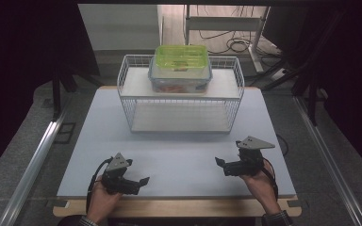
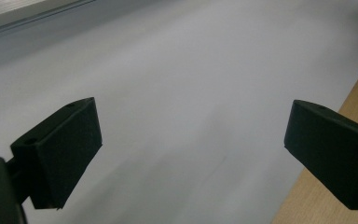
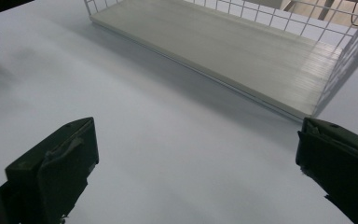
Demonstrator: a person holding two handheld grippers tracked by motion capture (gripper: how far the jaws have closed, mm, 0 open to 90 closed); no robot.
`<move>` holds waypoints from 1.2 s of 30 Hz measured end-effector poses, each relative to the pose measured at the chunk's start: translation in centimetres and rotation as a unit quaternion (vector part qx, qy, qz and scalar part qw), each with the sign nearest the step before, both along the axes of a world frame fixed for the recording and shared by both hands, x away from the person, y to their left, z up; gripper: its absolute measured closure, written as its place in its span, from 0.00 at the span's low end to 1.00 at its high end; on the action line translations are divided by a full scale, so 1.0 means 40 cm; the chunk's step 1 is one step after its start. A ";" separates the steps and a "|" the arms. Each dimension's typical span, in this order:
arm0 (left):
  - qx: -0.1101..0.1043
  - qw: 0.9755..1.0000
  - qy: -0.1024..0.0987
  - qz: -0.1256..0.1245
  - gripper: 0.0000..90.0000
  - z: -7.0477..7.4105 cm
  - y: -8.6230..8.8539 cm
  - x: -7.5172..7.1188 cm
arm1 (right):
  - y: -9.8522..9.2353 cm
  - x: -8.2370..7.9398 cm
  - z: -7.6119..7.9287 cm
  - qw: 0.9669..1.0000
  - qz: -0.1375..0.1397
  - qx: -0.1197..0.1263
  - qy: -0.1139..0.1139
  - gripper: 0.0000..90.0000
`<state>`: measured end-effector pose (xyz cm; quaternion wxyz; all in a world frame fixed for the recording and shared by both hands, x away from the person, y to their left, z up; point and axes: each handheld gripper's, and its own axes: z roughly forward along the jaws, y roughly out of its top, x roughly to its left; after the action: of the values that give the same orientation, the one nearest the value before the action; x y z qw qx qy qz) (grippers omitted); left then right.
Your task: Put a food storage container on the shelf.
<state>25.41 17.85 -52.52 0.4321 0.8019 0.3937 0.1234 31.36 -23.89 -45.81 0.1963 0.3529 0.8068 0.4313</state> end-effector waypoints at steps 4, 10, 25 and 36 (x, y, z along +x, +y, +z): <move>0.000 1.000 0.000 0.000 0.04 0.000 0.000 0.000 | -0.013 -0.008 -0.006 1.000 -0.003 -0.002 0.001 0.00; 0.000 1.000 0.000 0.000 0.04 0.000 0.000 0.000 | -0.028 -0.015 -0.020 1.000 -0.008 -0.011 0.004 0.00; 0.003 1.000 0.000 0.000 0.04 -0.001 -0.002 0.000 | -0.066 -0.024 -0.062 0.999 -0.028 -0.028 0.020 0.00; 0.004 1.000 0.003 -0.001 0.04 -0.003 -0.004 0.001 | -0.087 -0.024 -0.086 0.998 -0.037 -0.035 0.028 0.00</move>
<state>25.44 17.70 -52.63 0.4280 0.8046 0.3932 0.1223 30.40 -27.36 -49.26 0.2016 0.3871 0.8130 0.3854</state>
